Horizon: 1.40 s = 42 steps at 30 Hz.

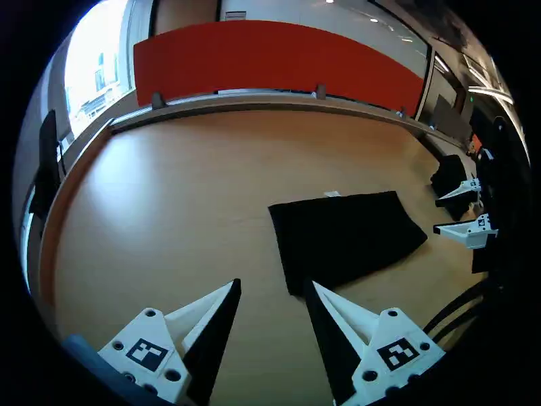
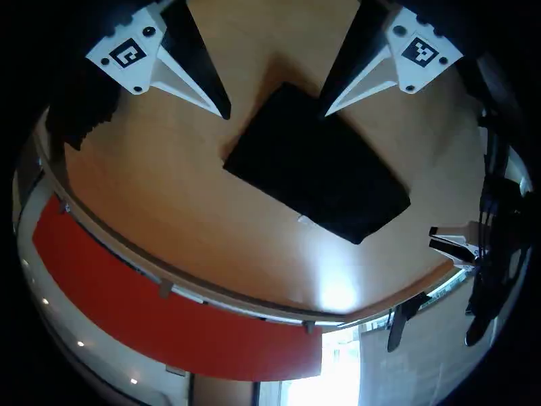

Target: Fold towel

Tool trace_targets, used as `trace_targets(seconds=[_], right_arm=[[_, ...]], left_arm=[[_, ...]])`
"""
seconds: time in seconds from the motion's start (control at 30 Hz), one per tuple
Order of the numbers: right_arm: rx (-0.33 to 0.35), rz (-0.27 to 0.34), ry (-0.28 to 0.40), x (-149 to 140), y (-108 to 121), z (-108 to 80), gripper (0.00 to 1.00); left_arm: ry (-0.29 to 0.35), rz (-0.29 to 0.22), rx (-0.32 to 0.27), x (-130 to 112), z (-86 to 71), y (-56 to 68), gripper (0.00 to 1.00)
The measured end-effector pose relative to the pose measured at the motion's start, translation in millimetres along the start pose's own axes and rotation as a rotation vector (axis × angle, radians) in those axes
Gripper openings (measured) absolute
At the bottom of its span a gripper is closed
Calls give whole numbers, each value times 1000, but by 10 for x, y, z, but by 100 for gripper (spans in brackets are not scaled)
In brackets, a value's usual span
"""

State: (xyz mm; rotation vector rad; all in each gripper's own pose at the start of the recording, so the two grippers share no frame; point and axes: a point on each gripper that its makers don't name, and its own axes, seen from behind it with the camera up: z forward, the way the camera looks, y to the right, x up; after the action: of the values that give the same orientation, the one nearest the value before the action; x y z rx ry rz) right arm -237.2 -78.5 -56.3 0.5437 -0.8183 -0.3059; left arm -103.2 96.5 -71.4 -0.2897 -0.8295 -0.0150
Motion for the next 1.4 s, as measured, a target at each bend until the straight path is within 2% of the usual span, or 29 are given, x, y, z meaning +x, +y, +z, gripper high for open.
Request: trace_targets(seconds=[0.33, 0.57, 0.77, 1.17, 1.4], right_arm=[[18, -20, -22, -89, -12, 45, 98], [32, -36, -41, -162, -16, 67, 98], [45, -47, -55, -212, -26, 85, 98], [65, -65, -76, -310, -44, 121, 98], [77, -76, -85, -344, -52, 129, 98]], left_arm=[[14, -47, 34, -117, -316, -166, 64], [19, -79, 63, -191, -502, -251, 67], [45, -82, 94, -216, -630, -331, 67], [40, -104, 134, -313, -808, -442, 68], [37, -109, 140, -354, -865, -446, 68]])
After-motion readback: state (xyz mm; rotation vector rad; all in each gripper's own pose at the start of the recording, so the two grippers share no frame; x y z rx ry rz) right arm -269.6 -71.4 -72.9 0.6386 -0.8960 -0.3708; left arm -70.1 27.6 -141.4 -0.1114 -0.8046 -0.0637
